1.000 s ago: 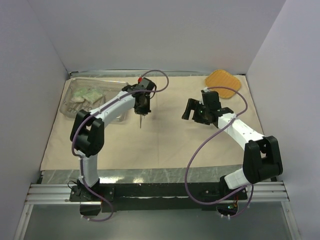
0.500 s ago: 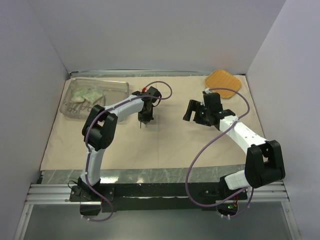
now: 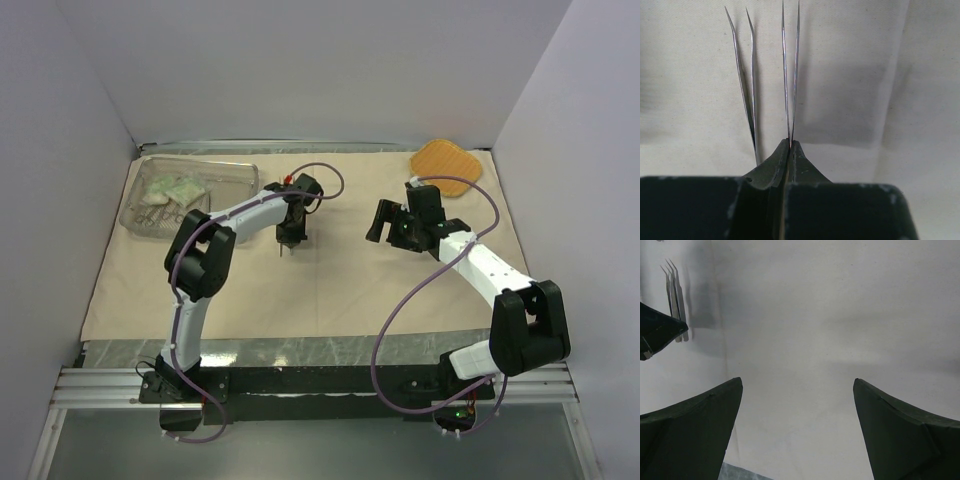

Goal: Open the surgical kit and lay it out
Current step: Place the medical item in the surgical kit.

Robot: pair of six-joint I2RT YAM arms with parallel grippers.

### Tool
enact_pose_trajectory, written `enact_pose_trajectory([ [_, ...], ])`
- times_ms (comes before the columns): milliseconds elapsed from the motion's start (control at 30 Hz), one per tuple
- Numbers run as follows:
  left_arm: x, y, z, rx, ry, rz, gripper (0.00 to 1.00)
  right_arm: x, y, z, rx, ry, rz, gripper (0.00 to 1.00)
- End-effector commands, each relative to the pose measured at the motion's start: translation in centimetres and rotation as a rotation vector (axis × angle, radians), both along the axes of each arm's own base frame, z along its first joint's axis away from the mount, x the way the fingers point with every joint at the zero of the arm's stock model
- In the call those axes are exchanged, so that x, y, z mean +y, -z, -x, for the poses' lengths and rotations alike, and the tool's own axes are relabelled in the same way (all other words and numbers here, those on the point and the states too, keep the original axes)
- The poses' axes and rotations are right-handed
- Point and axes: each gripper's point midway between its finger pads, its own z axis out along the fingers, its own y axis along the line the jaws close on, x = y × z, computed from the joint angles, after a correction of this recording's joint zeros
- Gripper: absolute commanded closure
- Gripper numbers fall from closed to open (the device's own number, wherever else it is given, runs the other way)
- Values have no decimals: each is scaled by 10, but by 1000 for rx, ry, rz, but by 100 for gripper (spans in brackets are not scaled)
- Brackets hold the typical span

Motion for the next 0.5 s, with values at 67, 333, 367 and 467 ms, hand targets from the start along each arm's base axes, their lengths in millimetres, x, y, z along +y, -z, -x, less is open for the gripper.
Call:
enact_pose_trajectory([
  [67, -7, 7, -1, 1, -12, 11, 96, 0, -4, -5, -30, -5, 0, 0],
  [333, -7, 10, 0, 10, -18, 13, 91, 1, -5, -5, -30, -8, -3, 0],
  [367, -7, 9, 0, 7, -20, 12, 89, 1, -5, -5, -30, -8, -3, 0],
  [467, -6, 5, -1, -1, -24, 16, 83, 0, -5, -5, -29, -6, -2, 0],
])
